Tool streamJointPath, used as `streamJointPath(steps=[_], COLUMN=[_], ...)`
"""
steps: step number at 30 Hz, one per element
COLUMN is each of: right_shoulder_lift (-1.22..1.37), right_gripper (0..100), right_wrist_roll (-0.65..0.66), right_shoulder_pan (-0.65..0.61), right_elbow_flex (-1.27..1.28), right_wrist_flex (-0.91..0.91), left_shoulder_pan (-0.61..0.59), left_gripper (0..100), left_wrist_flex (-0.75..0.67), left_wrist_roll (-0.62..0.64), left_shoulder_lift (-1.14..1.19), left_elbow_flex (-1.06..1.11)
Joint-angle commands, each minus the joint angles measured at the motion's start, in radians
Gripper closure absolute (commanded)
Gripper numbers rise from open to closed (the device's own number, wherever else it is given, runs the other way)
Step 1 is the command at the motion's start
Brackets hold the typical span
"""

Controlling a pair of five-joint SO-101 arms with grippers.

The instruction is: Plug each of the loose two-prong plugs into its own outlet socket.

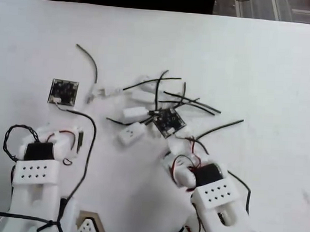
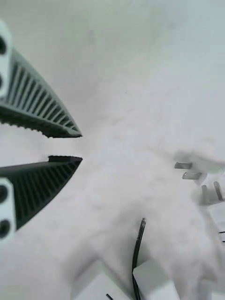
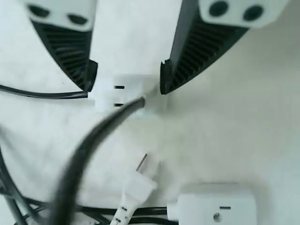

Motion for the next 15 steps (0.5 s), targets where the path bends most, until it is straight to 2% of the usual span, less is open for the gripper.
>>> streamJointPath(steps=[1, 6, 10, 15], right_shoulder_lift=[-0.013, -0.013, -0.008, -0.004], right_gripper=[77.2, 77.2, 77.2, 77.0], right_wrist_roll=[0.002, 0.025, 0.178, 0.430], right_shoulder_pan=[0.013, 0.015, 0.077, 0.275], right_elbow_flex=[-0.169, -0.279, -0.370, -0.413], right_wrist_flex=[0.124, 0.231, 0.389, 0.464], left_shoulder_pan=[-0.012, -0.012, -0.012, -0.012], left_gripper=[92, 92, 92, 92], left_wrist_flex=[-0.015, -0.015, -0.015, -0.015], left_wrist_roll=[-0.052, -0.058, -0.061, -0.061], left_shoulder_lift=[-0.021, -0.021, -0.019, -0.019], left_elbow_flex=[-0.003, -0.002, -0.002, -0.002])
